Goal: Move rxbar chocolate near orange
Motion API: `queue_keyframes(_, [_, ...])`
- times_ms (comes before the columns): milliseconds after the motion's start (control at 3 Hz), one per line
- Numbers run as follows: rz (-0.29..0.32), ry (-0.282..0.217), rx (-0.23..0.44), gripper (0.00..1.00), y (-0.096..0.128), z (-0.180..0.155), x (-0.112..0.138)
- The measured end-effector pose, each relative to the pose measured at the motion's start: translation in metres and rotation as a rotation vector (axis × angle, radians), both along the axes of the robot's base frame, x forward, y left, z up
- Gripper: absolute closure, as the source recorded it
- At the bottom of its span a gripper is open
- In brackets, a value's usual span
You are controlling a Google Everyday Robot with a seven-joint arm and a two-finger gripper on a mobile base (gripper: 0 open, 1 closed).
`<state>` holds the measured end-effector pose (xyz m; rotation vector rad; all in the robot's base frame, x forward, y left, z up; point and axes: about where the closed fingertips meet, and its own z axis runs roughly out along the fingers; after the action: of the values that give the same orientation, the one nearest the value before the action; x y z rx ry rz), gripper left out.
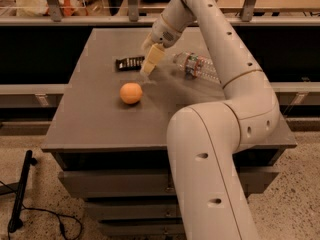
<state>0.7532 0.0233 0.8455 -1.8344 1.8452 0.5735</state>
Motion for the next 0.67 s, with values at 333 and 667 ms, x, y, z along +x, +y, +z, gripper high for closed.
queue_keyframes(333, [0.004,-0.002,-0.002,0.49,-0.0017,-0.0004,-0.0002])
queue_keyframes(667, [0.005,0.0,-0.007,0.72,-0.0037,-0.001,-0.0006])
